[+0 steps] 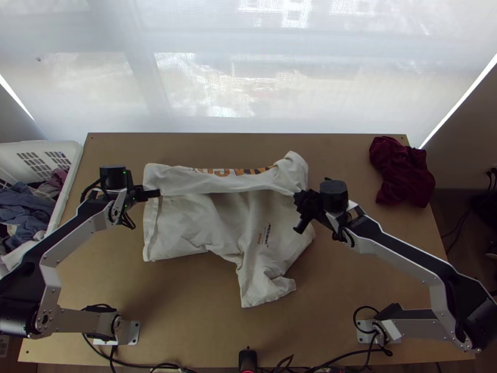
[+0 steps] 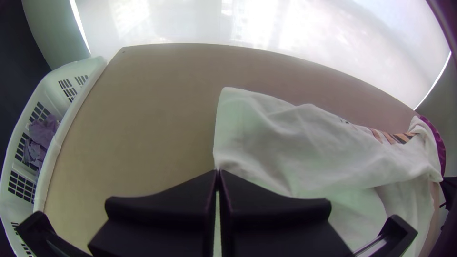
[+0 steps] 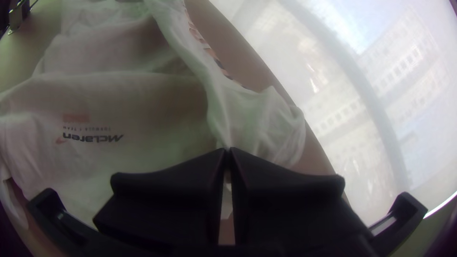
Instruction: Fold the t-shirt
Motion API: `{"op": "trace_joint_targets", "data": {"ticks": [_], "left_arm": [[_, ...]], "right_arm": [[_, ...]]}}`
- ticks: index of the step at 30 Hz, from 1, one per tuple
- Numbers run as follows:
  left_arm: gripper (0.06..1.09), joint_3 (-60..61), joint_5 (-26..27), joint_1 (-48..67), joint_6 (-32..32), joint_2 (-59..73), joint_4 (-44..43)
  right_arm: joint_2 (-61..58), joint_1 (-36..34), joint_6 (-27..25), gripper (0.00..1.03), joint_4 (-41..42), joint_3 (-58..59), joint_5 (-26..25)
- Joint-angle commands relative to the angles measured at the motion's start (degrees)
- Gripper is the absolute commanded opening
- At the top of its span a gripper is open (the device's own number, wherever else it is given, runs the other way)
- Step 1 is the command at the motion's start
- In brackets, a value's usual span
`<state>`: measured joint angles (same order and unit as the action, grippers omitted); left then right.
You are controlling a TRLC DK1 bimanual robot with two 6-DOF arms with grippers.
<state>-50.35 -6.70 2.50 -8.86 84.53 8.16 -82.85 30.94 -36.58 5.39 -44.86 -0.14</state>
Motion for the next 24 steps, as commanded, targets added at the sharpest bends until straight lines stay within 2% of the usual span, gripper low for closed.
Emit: {"op": "trace_joint_targets", "data": {"ticks": [1,7,8,9,11,13,15,17,20,24], "left_arm": [[0.09,3.41,-0.33,1.1,-0.72,-1.04,-0.78],[0.09,4.2,-0.6,1.54,-0.63,-1.12,-0.78],[0.09,4.47,-0.6,1.63,-0.54,-1.12,-0.96],[0.14,4.82,-0.6,1.54,-0.45,-1.3,-1.84],[0.3,4.73,-0.33,1.54,-0.45,-2.18,-1.84],[0.41,4.2,0.63,1.72,-0.45,-3.58,-0.52],[0.52,2.18,2.3,2.51,-0.45,-4.81,5.2],[0.63,-0.72,3.36,3.39,-0.54,-5.61,12.93],[0.72,-3.27,5.82,3.83,-0.45,-7.98,24.18],[0.73,-3.71,8.9,4.0,0.69,-13.6,36.48]], "right_arm": [[1.11,0.35,-0.07,0.03,-0.03,1.71,-0.03],[1.55,0.79,0.02,0.03,-0.11,3.03,-0.03],[1.55,0.79,0.02,0.06,-0.2,3.2,-0.03],[1.73,0.79,0.02,0.16,-0.2,3.29,-0.03],[1.81,0.88,-0.16,0.43,-0.03,3.46,-0.12],[2.17,0.88,-0.07,0.65,0.06,3.11,-0.21],[2.87,1.14,0.02,1.0,-0.29,2.67,-0.21],[4.1,1.23,0.81,0.99,-0.91,1.97,-0.3],[5.86,1.32,2.48,0.99,-3.54,0.48,-0.3],[8.93,1.23,3.71,0.99,-6.71,-0.05,-0.3]]}}
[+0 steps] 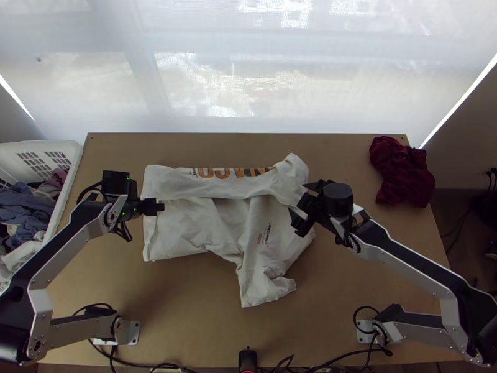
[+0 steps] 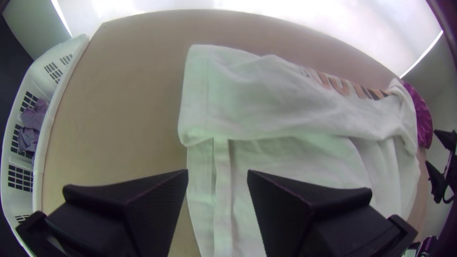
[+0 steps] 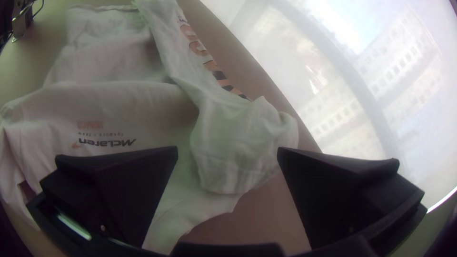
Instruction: Fold the t-shirt
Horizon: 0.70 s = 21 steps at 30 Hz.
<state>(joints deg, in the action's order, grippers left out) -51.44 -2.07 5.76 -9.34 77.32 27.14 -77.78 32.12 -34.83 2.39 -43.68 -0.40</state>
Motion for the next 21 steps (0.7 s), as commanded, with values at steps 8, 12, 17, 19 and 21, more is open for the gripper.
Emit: {"op": "trace_joint_targets", "data": {"ticks": [8,12,17,19,21], "left_arm": [[0.72,0.02,4.44,0.04,0.73,-10.08,34.48],[0.72,1.96,4.53,1.45,-0.76,-9.99,34.92],[0.71,3.8,4.53,2.5,-2.61,-7.71,29.64],[0.71,4.33,4.61,2.68,-2.87,-6.04,28.32],[0.71,5.21,4.61,3.29,-2.7,-4.46,26.74]], "right_arm": [[10.54,-0.57,2.57,0.99,-10.3,-0.7,-0.12],[12.74,-0.48,3.01,0.99,-12.76,-1.14,-0.12],[13.18,-0.04,5.74,0.99,-13.56,-1.76,-0.12],[13.18,-0.13,5.91,0.99,-14.35,-2.2,-0.12],[13.53,-0.21,5.83,0.99,-15.93,-2.73,-0.12]]}}
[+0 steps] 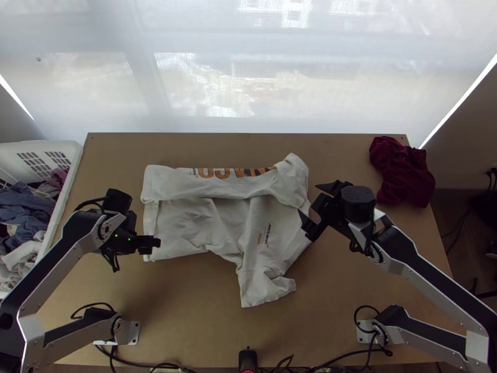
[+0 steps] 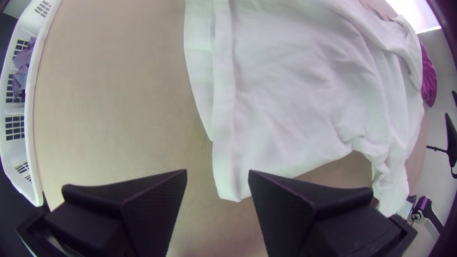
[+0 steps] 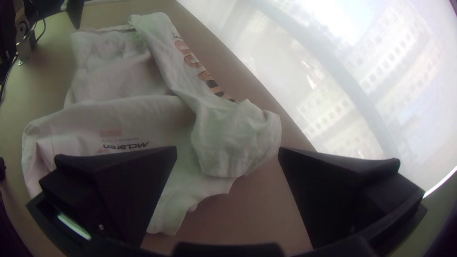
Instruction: Fold the t-shirt
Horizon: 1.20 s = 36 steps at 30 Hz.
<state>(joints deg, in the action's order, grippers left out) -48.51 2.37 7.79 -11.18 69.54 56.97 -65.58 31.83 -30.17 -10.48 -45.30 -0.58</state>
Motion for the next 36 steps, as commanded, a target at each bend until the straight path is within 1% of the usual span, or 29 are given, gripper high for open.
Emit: {"op": "trace_joint_targets", "data": {"ticks": [1,2,4,7,9,10,16,19,20,23,29,33,36], "left_arm": [[0.71,2.9,0.18,1.52,-0.69,4.11,-4.15],[0.7,3.34,0.09,1.79,-0.51,4.73,-5.2],[0.59,4.39,0.0,1.79,-0.33,5.43,-8.19],[0.3,4.92,0.0,1.26,-0.42,6.4,-11.79],[0.14,4.83,-0.09,1.35,-0.6,6.4,-13.29],[0.09,4.74,-0.17,1.44,-0.6,6.4,-13.73],[0.09,3.51,-0.17,1.35,-0.33,5.96,-13.38],[0.09,2.37,-0.17,0.65,-0.51,4.91,-12.76],[0.09,2.19,-0.17,0.21,-0.6,4.38,-12.67],[0.09,2.02,-0.17,-0.67,-0.51,2.71,-11.79],[0.09,2.98,-0.17,-2.43,-0.07,-0.54,-10.04],[0.09,4.13,-0.17,-2.52,-0.33,-1.42,-9.77],[0.09,4.13,-0.26,-3.05,-0.25,-1.6,-9.68]], "right_arm": [[1.69,-0.02,1.08,0.99,-3.67,-1.2,0.05],[2.12,0.16,1.08,0.99,-4.55,-1.28,0.05],[2.83,1.3,0.99,0.99,-7.01,-1.28,0.05],[4.23,4.46,1.7,0.99,-12.63,-1.2,0.32],[4.76,7.19,1.96,0.99,-17.12,-0.84,0.84],[4.94,8.24,1.96,0.99,-19.31,-0.76,1.63],[8.63,14.92,1.87,0.99,-27.58,1.53,3.66],[9.42,19.85,2.31,0.98,-31.97,4.25,4.09],[9.51,21.16,2.93,0.98,-32.67,5.31,5.06],[9.95,22.66,5.12,0.98,-33.64,6.63,8.58],[9.42,25.73,6.36,0.98,-32.85,7.42,9.1],[5.64,27.14,7.76,0.98,-31.71,8.38,9.81],[4.23,27.67,8.2,0.92,-28.89,9.88,10.69]]}}
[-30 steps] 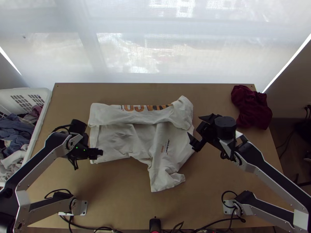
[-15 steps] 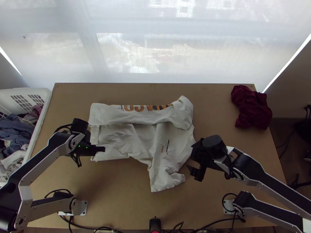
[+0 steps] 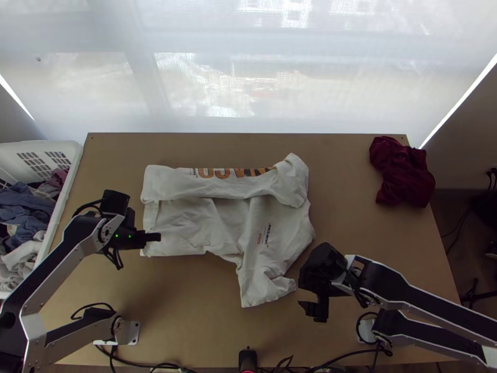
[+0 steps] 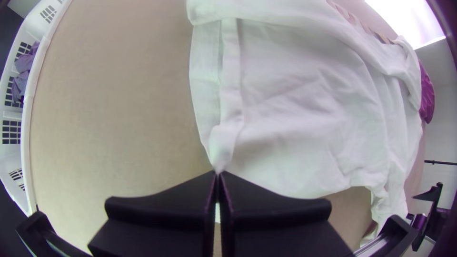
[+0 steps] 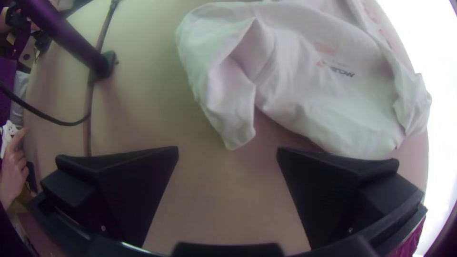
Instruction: Fold the t-shirt
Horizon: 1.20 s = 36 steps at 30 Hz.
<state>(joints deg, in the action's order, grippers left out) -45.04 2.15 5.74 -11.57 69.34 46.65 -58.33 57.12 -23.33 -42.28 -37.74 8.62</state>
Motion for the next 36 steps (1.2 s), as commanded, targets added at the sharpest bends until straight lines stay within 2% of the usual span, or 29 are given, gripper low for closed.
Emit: {"op": "trace_joint_targets", "data": {"ticks": [1,7,12,17,20,25,30,36], "left_arm": [[0.09,0.56,-0.13,-1.08,0.15,-1.4,0.72],[0.09,0.65,-0.13,-1.52,0.24,-1.31,0.9],[0.09,0.65,-0.31,-1.69,0.59,-1.31,1.07],[0.09,0.39,-0.31,-1.69,0.59,-1.31,1.16],[0.09,0.12,-0.4,-1.78,0.67,-1.4,1.25],[0.09,-1.55,-0.66,-3.19,1.64,-2.54,1.86],[0.09,-4.27,-0.75,-4.86,2.7,-3.77,3.27],[0.09,-7.0,-0.57,-4.86,2.7,-5.44,5.47]], "right_arm": [[-3.37,2.38,1.36,0.88,3.96,2.76,1.66],[-9.0,1.59,1.01,0.82,11.52,3.63,1.57],[-11.11,1.76,0.39,0.5,15.56,3.63,1.48],[-11.02,0.8,0.39,0.05,17.23,3.72,1.57],[-9.26,-1.14,-0.49,0.03,15.21,3.28,1.57],[-4.25,-6.15,-6.11,0.03,7.57,1.61,1.57],[2.51,-10.63,-11.21,0.03,3.35,-1.46,1.48],[3.75,-11.6,-12.18,0.03,-2.63,-7.97,1.48]]}}
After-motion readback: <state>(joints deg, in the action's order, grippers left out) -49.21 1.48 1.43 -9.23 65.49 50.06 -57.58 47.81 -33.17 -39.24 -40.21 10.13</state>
